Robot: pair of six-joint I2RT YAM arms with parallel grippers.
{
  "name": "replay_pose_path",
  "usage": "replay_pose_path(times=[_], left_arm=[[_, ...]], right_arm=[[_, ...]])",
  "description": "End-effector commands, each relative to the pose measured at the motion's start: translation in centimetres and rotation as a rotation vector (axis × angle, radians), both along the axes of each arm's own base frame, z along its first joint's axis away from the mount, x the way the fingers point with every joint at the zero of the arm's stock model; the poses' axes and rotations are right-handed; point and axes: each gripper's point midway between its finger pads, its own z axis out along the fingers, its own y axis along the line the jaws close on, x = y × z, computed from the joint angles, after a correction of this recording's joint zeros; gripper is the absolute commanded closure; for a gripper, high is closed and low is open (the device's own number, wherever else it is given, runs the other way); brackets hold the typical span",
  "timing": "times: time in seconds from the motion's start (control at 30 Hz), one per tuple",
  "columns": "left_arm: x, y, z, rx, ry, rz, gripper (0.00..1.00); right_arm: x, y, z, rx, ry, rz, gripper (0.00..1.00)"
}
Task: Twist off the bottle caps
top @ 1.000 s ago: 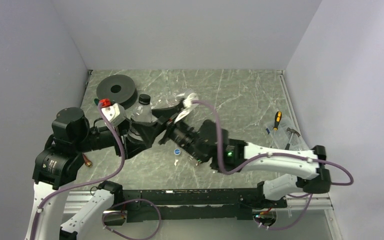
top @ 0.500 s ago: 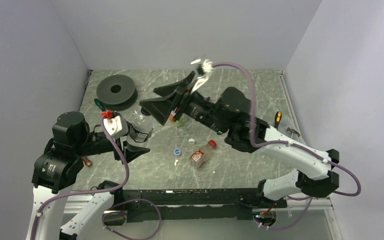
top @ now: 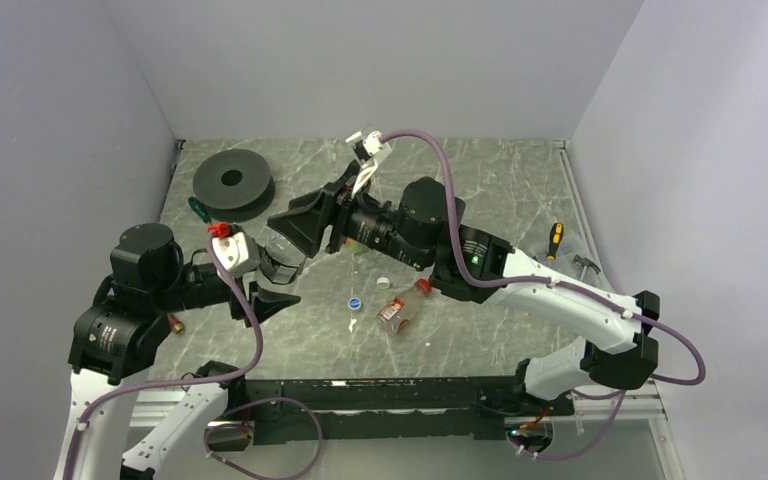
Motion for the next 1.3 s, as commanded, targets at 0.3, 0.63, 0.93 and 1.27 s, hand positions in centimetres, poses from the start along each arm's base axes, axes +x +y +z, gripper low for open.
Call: replay_pose_path(times=[0.3,0.63,0.93,1.27], left_arm=[[0.2,-0.1,0.5,-0.013,-0.041,-0.003,0.38],[1.8,-1.0,2.4,-0.113,0.05,0.043,0.01],[2.4,-0.8,2.1,-0.092,0.051,0.063,0.24],[3.3,-0.2,2.2,-0.08,0.004,0.117,0.65]], right_arm=[[-0.1,-0.9,2.3,0.079,-0.02,-0.016,0.89],[-0.1,-0.5,1.5,0.04,-0.052,-0.077,1.0],[-0.2,0.1,1.1,-0.007,-0.112,-0.184,1.0],[0.4,0.3,1.0,-0.027,-0.096,-0.284,1.0]])
